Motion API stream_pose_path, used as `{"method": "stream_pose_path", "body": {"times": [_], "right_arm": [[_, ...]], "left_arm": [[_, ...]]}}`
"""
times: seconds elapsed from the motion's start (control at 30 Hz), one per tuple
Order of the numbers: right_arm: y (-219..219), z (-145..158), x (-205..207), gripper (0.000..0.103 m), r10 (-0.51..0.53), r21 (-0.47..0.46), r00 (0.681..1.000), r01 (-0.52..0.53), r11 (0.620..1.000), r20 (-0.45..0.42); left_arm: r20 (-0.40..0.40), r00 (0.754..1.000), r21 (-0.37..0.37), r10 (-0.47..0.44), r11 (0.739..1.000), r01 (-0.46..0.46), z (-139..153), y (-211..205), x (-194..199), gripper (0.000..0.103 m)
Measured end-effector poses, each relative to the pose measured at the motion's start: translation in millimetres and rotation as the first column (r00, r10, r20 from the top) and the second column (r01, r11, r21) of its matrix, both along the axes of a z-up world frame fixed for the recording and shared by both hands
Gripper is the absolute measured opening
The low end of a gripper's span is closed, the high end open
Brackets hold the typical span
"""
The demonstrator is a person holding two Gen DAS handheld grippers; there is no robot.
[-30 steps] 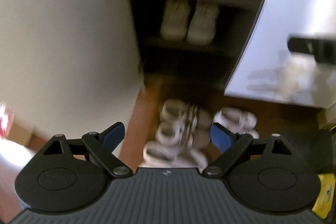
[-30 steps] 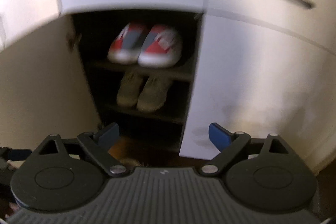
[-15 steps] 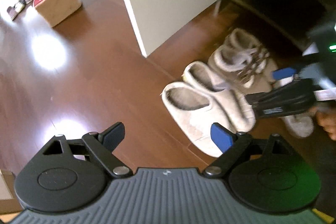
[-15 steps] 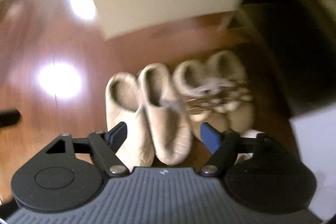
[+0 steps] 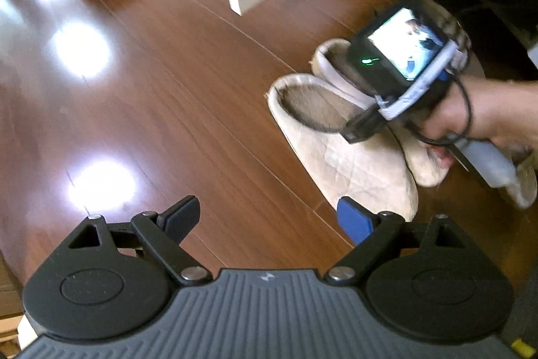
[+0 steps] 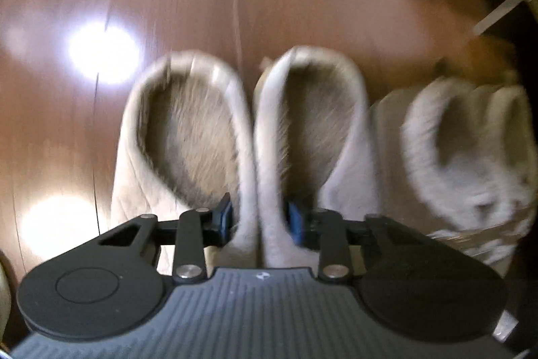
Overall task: Organize scattered shoes
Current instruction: 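Lift the beige slippers and carry them into the cabinet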
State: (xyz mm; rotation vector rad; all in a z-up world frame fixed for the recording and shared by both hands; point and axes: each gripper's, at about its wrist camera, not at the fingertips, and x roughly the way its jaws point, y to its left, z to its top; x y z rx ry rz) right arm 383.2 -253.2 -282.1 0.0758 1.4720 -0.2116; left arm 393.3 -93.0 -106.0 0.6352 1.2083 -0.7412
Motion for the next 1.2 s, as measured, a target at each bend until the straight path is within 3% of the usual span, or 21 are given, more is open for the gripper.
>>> {"method": "stream_pose_path", "body": {"times": [0.1, 0.23, 0.37, 0.43, 0.57, 0.63, 0.67, 0.73, 0.83, 0.87, 0.93, 1.0, 1.03, 1.2], "right_arm": [[2, 5, -5, 0.015, -0.021, 0.031, 1.000, 0.020, 0.999, 0.012], [-6, 32, -26, 0.014, -0.155, 0.112, 0.986, 0.147, 0.983, 0.063], [-27, 81, -54, 0.014, -0.376, 0.204, 0.919, 0.347, 0.915, 0.121], [-51, 122, -75, 0.014, -0.541, 0.275, 0.829, 0.493, 0.825, 0.138], [-95, 182, -105, 0.014, -0.722, 0.308, 0.667, 0.659, 0.687, 0.183], [-134, 216, -127, 0.014, -0.819, 0.300, 0.527, 0.762, 0.573, 0.225], [-144, 220, -127, 0.015, -0.833, 0.295, 0.501, 0.780, 0.552, 0.235], [-185, 234, -135, 0.015, -0.876, 0.262, 0.390, 0.847, 0.462, 0.284], [-240, 235, -137, 0.015, -0.899, 0.230, 0.275, 0.903, 0.363, 0.340], [-256, 232, -136, 0.015, -0.900, 0.222, 0.252, 0.912, 0.344, 0.356], [-285, 227, -133, 0.015, -0.897, 0.208, 0.210, 0.929, 0.308, 0.389], [-309, 218, -125, 0.015, -0.883, 0.181, 0.200, 0.937, 0.299, 0.424], [-322, 213, -122, 0.015, -0.878, 0.169, 0.194, 0.941, 0.293, 0.437], [-329, 183, -111, 0.016, -0.824, 0.057, 0.229, 0.952, 0.301, 0.518]], "left_arm": [[-0.014, 1.000, 0.013, -0.028, 1.000, 0.028, 1, -1, -7, 0.090], [-0.021, 0.998, 0.020, -0.060, 0.998, 0.060, 12, -7, -15, 0.090], [-0.019, 0.995, 0.032, -0.099, 0.995, 0.100, 27, -15, -21, 0.090], [-0.010, 0.991, 0.034, -0.132, 0.991, 0.132, 37, -23, -25, 0.090], [0.006, 0.978, 0.000, -0.209, 0.978, 0.209, 60, -53, -31, 0.091], [0.022, 0.962, -0.046, -0.273, 0.961, 0.274, 69, -80, -36, 0.091], [0.037, 0.951, -0.070, -0.306, 0.949, 0.307, 70, -93, -38, 0.091], [0.058, 0.932, -0.115, -0.357, 0.925, 0.362, 69, -117, -41, 0.091], [0.082, 0.895, -0.189, -0.438, 0.875, 0.446, 54, -165, -40, 0.091], [0.093, 0.880, -0.220, -0.465, 0.853, 0.474, 47, -182, -38, 0.091], [0.125, 0.847, -0.288, -0.517, 0.798, 0.530, 35, -212, -35, 0.091], [0.169, 0.799, -0.316, -0.578, 0.736, 0.599, 17, -243, -29, 0.091], [0.185, 0.781, -0.314, -0.596, 0.717, 0.622, 8, -253, -25, 0.091], [0.201, 0.705, -0.330, -0.680, 0.631, 0.702, -30, -287, -11, 0.090]]}}
